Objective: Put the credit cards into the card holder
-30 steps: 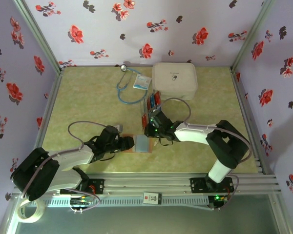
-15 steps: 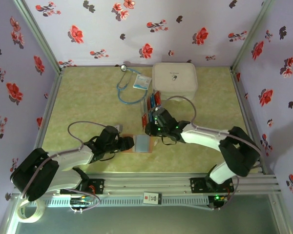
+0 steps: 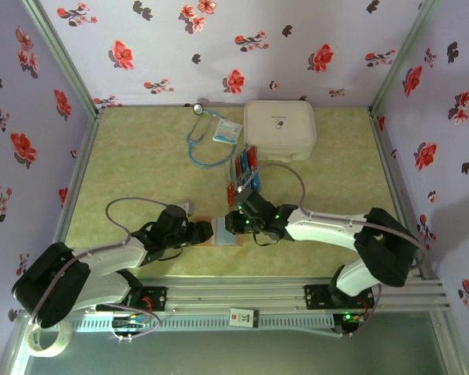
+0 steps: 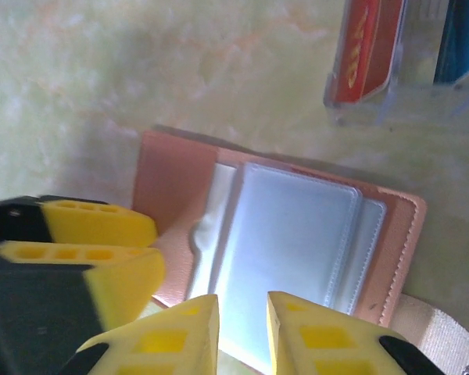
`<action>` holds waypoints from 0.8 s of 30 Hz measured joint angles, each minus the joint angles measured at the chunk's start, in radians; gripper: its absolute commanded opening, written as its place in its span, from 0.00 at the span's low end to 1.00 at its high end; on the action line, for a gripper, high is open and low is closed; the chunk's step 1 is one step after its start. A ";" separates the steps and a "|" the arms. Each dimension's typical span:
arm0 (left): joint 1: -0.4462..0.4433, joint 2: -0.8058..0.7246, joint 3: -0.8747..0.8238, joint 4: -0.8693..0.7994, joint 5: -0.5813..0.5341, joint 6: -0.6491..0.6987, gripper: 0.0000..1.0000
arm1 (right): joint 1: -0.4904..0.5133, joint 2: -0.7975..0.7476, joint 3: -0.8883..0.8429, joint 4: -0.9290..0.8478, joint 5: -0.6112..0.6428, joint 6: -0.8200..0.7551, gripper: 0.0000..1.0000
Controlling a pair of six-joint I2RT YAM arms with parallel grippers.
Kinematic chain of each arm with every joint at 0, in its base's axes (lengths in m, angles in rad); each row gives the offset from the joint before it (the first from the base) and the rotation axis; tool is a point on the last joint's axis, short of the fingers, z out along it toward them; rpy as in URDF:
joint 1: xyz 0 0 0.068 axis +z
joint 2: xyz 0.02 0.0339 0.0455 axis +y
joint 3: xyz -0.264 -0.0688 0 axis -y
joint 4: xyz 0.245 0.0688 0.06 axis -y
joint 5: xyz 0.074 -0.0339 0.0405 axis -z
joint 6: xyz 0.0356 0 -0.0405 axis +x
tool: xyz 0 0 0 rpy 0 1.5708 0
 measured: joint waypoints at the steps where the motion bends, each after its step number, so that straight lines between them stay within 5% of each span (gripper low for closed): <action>1: 0.000 -0.003 -0.002 0.000 0.000 -0.002 0.54 | 0.006 0.015 0.000 0.000 0.002 0.000 0.22; 24: -0.005 -0.020 -0.012 -0.008 0.000 0.021 0.56 | 0.023 0.187 0.051 0.019 0.025 0.000 0.20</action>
